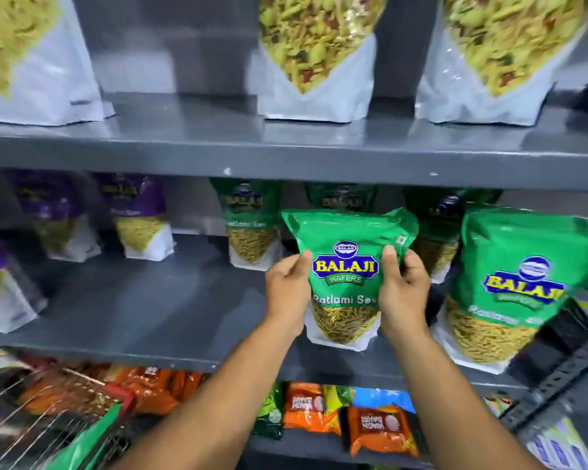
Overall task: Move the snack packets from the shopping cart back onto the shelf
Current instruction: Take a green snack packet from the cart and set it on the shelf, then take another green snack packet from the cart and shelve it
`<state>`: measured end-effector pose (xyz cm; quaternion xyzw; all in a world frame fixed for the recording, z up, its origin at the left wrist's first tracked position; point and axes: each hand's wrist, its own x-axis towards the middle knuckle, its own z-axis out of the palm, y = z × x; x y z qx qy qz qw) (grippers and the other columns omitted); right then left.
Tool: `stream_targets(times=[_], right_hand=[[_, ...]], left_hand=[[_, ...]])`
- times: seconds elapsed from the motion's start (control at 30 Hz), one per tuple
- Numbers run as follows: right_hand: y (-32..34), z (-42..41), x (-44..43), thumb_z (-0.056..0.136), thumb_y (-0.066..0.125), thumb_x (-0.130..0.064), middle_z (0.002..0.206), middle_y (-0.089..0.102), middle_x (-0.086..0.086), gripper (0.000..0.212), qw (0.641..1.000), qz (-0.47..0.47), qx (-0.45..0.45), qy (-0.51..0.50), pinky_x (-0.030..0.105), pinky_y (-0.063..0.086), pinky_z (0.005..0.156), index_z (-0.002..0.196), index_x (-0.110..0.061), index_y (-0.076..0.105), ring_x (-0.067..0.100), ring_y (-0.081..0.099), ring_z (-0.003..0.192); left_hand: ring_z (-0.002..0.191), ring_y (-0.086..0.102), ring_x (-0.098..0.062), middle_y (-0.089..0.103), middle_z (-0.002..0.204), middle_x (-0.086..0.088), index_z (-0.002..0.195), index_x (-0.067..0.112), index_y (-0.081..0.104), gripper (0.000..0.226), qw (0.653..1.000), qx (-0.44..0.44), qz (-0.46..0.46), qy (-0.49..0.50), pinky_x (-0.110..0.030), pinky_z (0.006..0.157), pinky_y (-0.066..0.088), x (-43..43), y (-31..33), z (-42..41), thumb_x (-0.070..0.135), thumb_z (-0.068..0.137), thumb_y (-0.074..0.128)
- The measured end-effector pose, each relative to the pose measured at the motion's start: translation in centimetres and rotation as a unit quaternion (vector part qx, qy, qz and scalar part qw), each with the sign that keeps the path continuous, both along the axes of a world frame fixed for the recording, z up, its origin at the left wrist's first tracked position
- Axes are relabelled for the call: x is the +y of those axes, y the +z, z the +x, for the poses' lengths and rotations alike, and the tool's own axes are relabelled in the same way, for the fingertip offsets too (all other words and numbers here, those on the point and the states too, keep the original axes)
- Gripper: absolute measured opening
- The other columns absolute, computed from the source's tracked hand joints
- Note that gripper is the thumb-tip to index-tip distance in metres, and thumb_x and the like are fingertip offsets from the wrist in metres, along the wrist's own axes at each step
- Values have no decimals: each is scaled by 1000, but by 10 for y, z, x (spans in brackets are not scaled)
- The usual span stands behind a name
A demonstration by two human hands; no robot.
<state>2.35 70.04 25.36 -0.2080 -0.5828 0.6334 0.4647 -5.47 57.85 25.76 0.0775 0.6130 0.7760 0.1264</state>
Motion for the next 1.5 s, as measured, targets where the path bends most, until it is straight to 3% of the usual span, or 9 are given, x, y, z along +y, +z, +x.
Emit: stream_targets(times=[0.2,0.43,0.67,0.73,0.83,0.93,1.13,1.37,1.5], right_hand=[[-8,12,36,80,54,-58,92,68,9,31,999,42,-27,-2,47,49,75,89,-28,59,21,60,84],[-15,8,36,88,51,-44,64,60,-15,18,998,64,-12,7,18,40,54,76,-31,56,0,50,59],[-13,10,37,91,50,-40,65,59,-17,17,997,74,-7,16,23,40,57,79,-30,55,-1,50,59],[-13,14,32,92,51,-36,81,64,-15,9,998,67,-9,12,21,44,65,96,-29,55,-5,58,69],[-21,29,13,90,56,-34,119,56,2,40,995,71,-28,-59,30,44,91,126,-20,44,6,56,108],[-38,48,-28,85,56,-35,124,41,6,49,981,151,-10,-122,25,36,103,128,-16,43,16,45,117],[-63,27,-123,83,58,-30,112,49,5,35,950,289,-15,119,20,33,102,113,-12,55,0,45,111],[-75,-50,-249,82,61,-22,110,53,-2,25,853,361,-34,374,10,33,98,107,-19,59,1,49,105],[-95,-97,-328,80,61,-25,106,53,-9,22,781,414,-50,465,13,37,93,101,-21,61,-1,52,99]], left_hand=[[98,67,-35,72,99,-19,74,14,66,24,1000,-21,-8,-2,-55,92,53,27,-1,12,27,93,62],[85,62,-25,73,94,-19,65,17,72,32,1000,-11,-4,14,-60,90,52,23,4,19,23,94,61],[80,56,-22,63,84,-14,72,14,63,26,1000,3,7,-5,-37,74,43,24,4,21,26,94,60],[78,63,-17,71,84,-8,70,16,68,26,1000,7,9,-2,-29,71,48,22,5,21,28,92,62],[79,67,-3,76,81,11,76,26,74,20,998,54,-13,18,-19,69,52,3,0,19,36,90,63],[82,62,-1,70,80,14,76,34,70,20,983,148,-84,70,-20,78,48,-49,-19,13,43,90,59],[72,60,9,74,76,3,86,19,74,21,943,119,-175,259,-11,72,49,-218,-72,10,25,96,57],[57,47,-8,61,64,-6,78,15,68,23,849,5,-308,429,-28,58,37,-433,-104,44,17,97,54],[88,70,-31,73,94,-28,98,-2,71,29,801,-67,-409,431,-38,77,51,-515,-133,61,23,91,58]])
